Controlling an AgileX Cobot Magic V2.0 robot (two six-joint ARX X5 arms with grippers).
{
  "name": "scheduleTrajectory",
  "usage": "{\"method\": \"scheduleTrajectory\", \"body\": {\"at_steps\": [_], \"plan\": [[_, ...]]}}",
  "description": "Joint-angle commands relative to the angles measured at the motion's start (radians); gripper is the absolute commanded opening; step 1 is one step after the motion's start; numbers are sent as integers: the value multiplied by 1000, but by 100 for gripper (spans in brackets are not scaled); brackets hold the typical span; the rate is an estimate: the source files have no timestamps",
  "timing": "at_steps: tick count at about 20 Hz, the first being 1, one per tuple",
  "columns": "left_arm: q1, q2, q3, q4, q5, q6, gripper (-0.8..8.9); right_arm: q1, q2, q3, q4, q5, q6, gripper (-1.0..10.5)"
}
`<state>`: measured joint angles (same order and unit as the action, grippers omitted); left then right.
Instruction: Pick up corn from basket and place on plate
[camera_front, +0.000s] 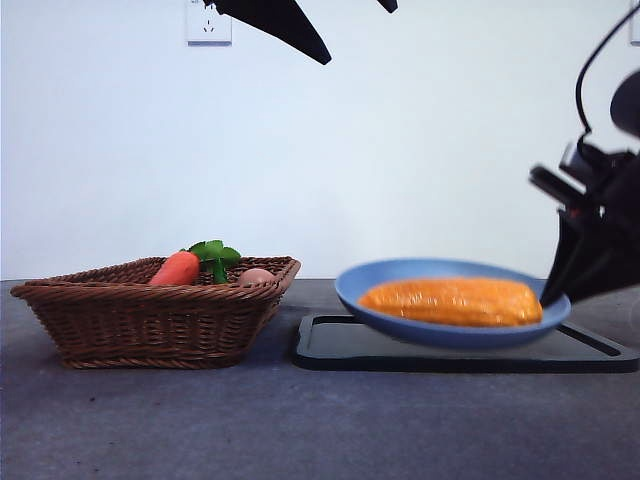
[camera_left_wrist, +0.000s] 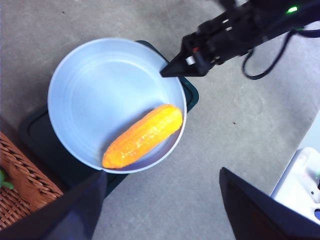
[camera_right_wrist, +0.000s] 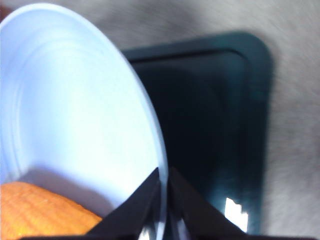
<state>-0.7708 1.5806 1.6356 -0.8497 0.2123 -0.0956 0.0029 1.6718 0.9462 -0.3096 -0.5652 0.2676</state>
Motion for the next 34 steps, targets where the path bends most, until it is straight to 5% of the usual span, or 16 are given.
{"method": "scheduleTrajectory", "body": {"at_steps": [1, 8, 12, 15, 21, 27, 34], "plan": [[-10, 7, 32, 3, 1, 9, 368, -2, 56, 34, 19, -13, 10, 2], [-10, 7, 32, 0, 1, 9, 368, -2, 86, 35, 15, -12, 2, 5], [-10, 7, 32, -4, 1, 9, 368, -2, 84, 35, 10, -21, 6, 203], [-10, 7, 32, -11, 1, 9, 368, -6, 64, 35, 9, -48, 6, 244], [-10, 7, 32, -29, 1, 10, 366, -31, -170, 35, -116, -45, -24, 243], [-10, 7, 32, -63, 1, 16, 360, 14, -523, 35, -467, -60, -186, 235], [-10, 7, 32, -120, 1, 27, 28, 117, -742, 35, -717, -60, -294, 24]]}}
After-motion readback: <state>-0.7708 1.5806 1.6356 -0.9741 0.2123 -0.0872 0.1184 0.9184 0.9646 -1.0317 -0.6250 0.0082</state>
